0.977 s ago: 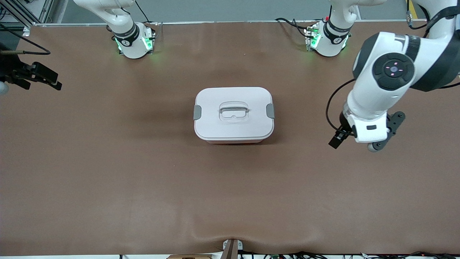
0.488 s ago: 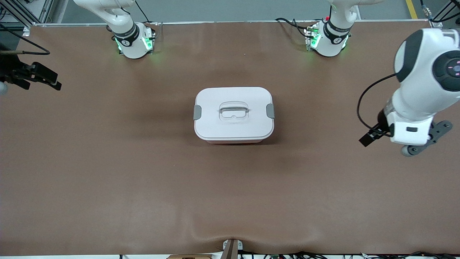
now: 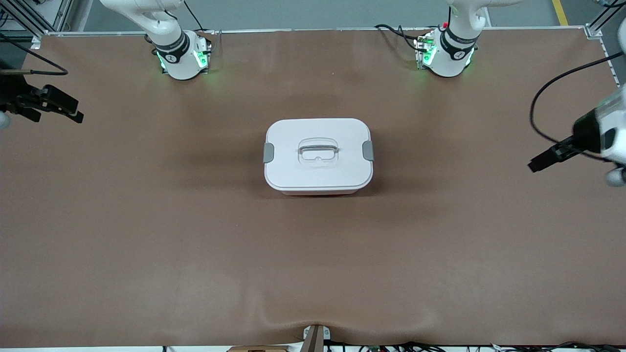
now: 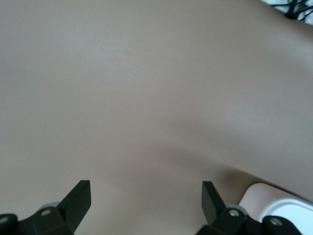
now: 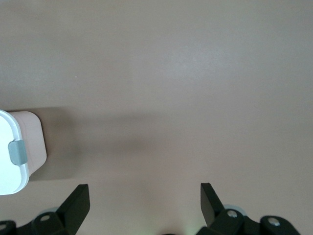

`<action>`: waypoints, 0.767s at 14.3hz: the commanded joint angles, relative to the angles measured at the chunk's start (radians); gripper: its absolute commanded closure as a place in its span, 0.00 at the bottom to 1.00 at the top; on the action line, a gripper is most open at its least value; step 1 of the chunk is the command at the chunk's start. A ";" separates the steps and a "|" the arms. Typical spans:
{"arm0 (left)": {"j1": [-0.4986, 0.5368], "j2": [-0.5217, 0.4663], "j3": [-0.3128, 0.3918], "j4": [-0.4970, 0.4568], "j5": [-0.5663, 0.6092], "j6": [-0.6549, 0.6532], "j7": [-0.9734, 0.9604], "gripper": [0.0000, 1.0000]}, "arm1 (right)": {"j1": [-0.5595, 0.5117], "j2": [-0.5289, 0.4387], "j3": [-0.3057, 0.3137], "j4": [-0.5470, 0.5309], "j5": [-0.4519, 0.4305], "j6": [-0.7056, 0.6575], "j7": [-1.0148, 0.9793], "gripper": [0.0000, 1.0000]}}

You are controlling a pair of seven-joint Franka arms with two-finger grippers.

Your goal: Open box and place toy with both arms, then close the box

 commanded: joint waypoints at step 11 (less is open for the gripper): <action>-0.020 -0.198 0.056 -0.086 0.037 -0.178 0.378 0.00 | -0.021 -0.002 -0.004 0.004 0.003 0.008 -0.007 0.00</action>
